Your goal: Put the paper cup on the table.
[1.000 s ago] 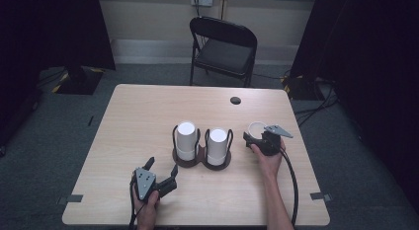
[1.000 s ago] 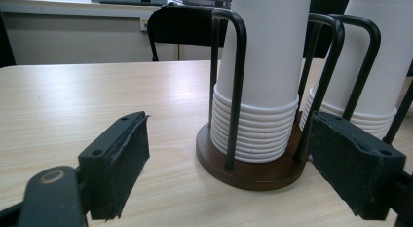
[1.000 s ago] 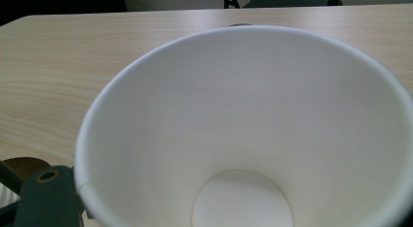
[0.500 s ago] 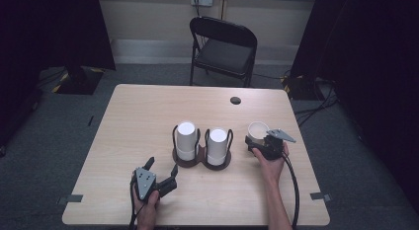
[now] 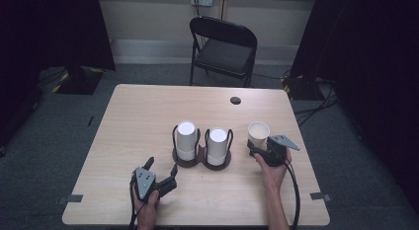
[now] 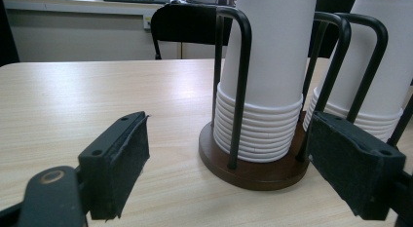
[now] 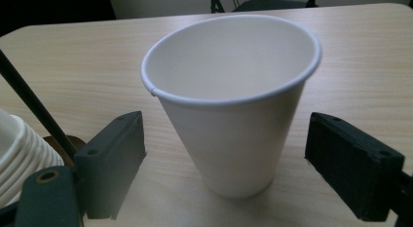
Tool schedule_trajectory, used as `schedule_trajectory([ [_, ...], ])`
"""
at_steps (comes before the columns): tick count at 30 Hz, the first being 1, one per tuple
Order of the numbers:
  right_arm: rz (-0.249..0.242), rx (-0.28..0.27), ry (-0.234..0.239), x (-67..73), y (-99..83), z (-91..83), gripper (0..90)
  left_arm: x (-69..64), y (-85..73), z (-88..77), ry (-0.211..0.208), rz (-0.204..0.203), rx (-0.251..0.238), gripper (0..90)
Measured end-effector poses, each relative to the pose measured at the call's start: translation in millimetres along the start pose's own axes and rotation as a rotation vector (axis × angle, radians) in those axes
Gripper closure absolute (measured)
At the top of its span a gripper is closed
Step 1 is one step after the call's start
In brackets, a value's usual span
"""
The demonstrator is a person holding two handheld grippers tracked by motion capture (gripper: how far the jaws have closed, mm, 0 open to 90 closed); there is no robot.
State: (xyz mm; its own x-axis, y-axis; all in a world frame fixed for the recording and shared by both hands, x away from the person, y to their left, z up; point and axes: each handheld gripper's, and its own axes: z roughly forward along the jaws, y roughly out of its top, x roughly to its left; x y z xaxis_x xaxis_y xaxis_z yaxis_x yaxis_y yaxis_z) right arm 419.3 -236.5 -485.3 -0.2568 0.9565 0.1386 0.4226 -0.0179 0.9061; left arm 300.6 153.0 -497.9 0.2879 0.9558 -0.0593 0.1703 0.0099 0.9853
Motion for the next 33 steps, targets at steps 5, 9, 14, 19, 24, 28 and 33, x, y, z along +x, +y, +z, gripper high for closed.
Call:
schedule_trajectory([
  [5,0.045,-0.059,0.002,6.0,0.2,-16.8,14.3,-0.6,0.9,2.3,0.016,-0.004,0.022,15.8],
  [9,0.019,-0.090,0.011,16.5,-1.8,-27.5,13.9,-0.5,0.4,1.2,0.020,-0.010,0.008,15.9],
  [14,0.006,-0.111,0.029,32.3,-3.6,-37.2,13.8,-0.7,0.9,2.2,0.029,-0.007,0.020,15.9],
  [19,-0.019,-0.129,0.034,49.1,-6.6,-43.7,13.9,-0.7,0.5,1.4,0.034,-0.011,0.013,15.9],
  [24,-0.055,-0.124,0.048,63.4,-17.9,-42.7,13.8,-1.0,0.5,1.2,0.036,-0.004,0.013,15.8],
  [28,-0.071,-0.125,0.018,71.6,-29.7,-47.1,13.8,-0.7,0.6,1.5,0.033,-0.011,0.017,15.9],
  [33,-0.086,-0.116,0.006,79.4,-40.1,-54.5,14.1,-1.5,0.6,1.1,0.047,-0.002,0.017,15.9],
])
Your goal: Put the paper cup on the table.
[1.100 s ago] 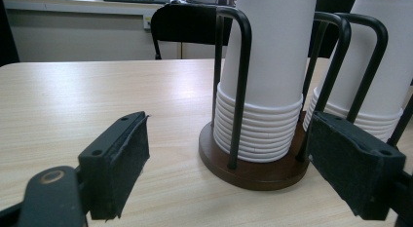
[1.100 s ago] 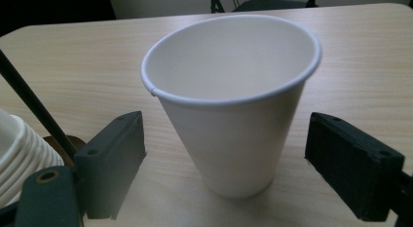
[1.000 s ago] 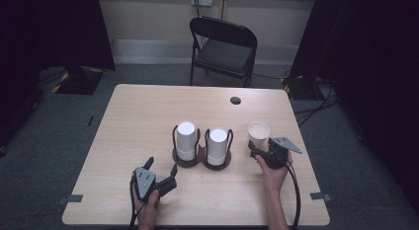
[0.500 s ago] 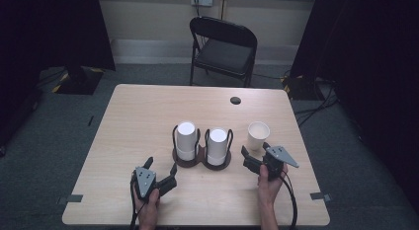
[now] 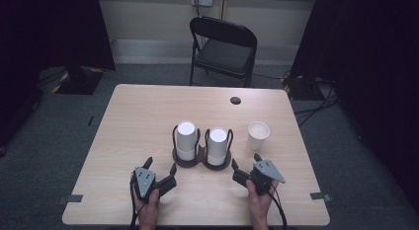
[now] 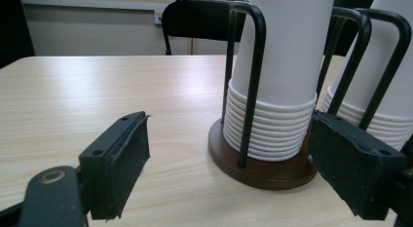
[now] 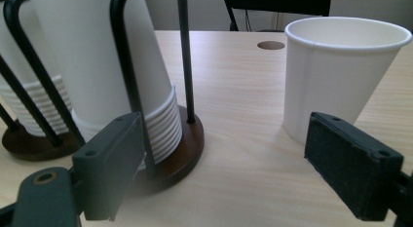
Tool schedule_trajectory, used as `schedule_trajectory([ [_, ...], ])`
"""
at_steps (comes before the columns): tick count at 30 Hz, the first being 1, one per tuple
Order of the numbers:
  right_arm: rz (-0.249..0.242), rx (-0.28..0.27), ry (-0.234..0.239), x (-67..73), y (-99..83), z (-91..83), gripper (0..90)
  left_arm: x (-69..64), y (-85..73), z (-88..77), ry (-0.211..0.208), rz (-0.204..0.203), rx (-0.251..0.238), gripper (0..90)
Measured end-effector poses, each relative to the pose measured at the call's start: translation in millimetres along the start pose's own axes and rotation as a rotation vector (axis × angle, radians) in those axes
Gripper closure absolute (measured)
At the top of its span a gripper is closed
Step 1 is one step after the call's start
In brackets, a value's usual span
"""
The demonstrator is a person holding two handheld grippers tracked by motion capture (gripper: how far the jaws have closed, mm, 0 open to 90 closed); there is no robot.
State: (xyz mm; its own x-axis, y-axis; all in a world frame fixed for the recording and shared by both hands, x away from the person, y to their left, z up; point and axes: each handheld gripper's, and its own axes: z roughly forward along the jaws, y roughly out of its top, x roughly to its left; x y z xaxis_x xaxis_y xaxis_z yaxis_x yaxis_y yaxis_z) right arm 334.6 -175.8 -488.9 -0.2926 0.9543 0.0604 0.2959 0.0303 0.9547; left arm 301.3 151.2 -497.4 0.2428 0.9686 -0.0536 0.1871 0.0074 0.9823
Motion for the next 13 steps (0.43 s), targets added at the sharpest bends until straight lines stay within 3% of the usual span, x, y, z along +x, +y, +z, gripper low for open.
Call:
schedule_trajectory([
  [4,0.015,0.001,0.012,3.9,-7.6,-5.8,14.1,0.0,-0.2,-0.6,-0.002,0.005,-0.006,15.9],
  [6,0.000,-0.016,0.010,4.7,-8.0,-7.6,13.8,0.1,-0.2,-0.2,-0.006,-0.001,-0.003,15.9],
  [9,-0.008,0.009,0.030,5.0,-7.1,-4.6,13.8,0.1,-0.2,-0.4,-0.005,0.004,-0.002,15.8],
  [13,-0.025,0.014,0.017,7.1,-7.1,-4.0,13.8,0.2,-0.4,-0.8,-0.004,0.000,-0.008,15.9],
])
